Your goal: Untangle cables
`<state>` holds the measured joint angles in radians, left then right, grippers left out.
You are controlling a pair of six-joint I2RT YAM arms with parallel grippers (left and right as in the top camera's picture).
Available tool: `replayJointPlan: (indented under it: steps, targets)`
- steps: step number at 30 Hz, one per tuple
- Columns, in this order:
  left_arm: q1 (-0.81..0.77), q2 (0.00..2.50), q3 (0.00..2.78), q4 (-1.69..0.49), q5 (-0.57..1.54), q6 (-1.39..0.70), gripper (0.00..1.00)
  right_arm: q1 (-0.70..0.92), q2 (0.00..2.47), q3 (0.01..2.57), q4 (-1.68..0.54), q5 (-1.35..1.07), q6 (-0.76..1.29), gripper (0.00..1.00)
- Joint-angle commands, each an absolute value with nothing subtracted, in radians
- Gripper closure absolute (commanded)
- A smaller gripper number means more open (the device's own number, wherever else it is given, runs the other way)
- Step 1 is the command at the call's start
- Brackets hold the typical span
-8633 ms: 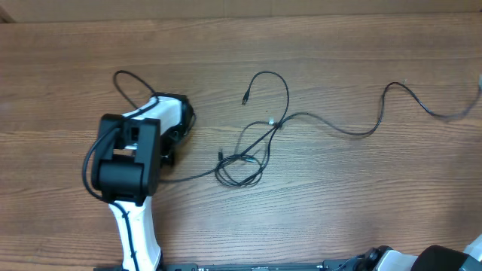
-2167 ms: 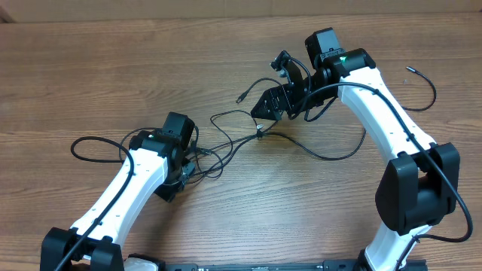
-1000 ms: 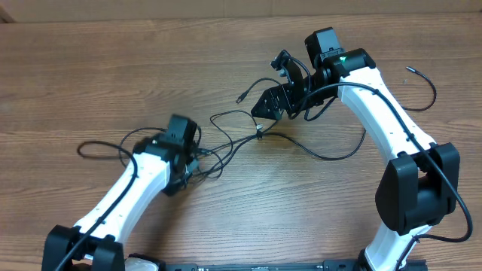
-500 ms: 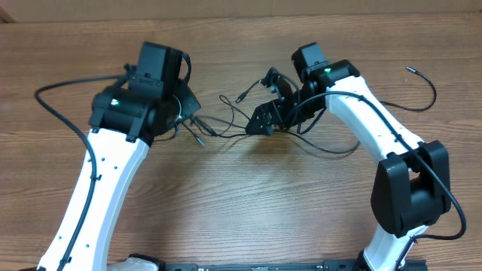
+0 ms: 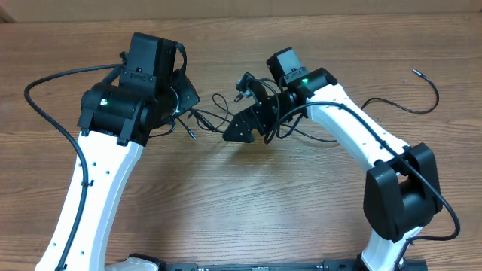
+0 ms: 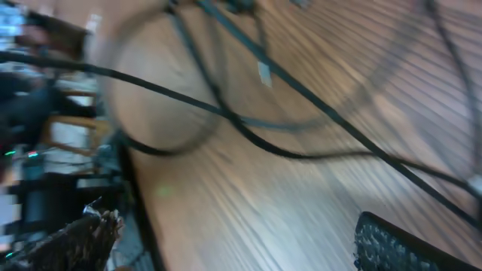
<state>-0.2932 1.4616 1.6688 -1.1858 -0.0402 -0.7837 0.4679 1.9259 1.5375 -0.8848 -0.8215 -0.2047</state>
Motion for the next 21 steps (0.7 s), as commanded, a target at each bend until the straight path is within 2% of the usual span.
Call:
replayJointPlan:
  steps: [1,4,7,8,10,13,15,17,19,21]
  targets:
    - [-0.289,1.449,1.699,-1.190,-0.032,-0.762,0.96,0.480,1.930,1.531,-0.848,-0.995,-0.210,0.00]
    - [-0.289,1.449,1.699,-1.193,-0.025,-0.762,0.96,0.500,1.930,1.531,-0.811,-1.034,-0.210,0.03]
    - [-0.288,1.449,1.699,-1.190,0.001,-0.762,0.96,0.534,1.931,1.531,-0.754,-0.976,-0.203,0.27]
    - [-0.289,1.449,1.699,-1.190,0.002,-0.762,0.96,0.545,1.932,1.531,-0.733,-0.940,-0.176,0.32]
    - [-0.288,1.449,1.699,-1.193,0.004,-0.762,0.96,0.570,1.936,1.531,-0.676,-0.830,-0.063,0.39]
    - [-0.286,1.447,1.700,-1.193,0.050,-0.758,0.96,0.599,1.943,1.531,-0.605,-0.606,0.141,0.41]
    - [-0.280,1.442,1.702,-1.195,0.089,-0.731,0.96,0.609,1.945,1.531,-0.572,-0.470,0.251,0.54]
    - [-0.264,1.433,1.712,-1.215,0.121,-0.708,0.96,0.609,1.945,1.531,-0.564,-0.358,0.317,0.74]
    - [-0.232,1.419,1.728,-1.250,0.140,-0.693,0.96,0.598,1.945,1.531,-0.580,-0.239,0.367,0.86]
    - [-0.187,1.396,1.747,-1.294,0.140,-0.675,0.95,0.567,1.945,1.531,-0.615,-0.144,0.409,0.93]
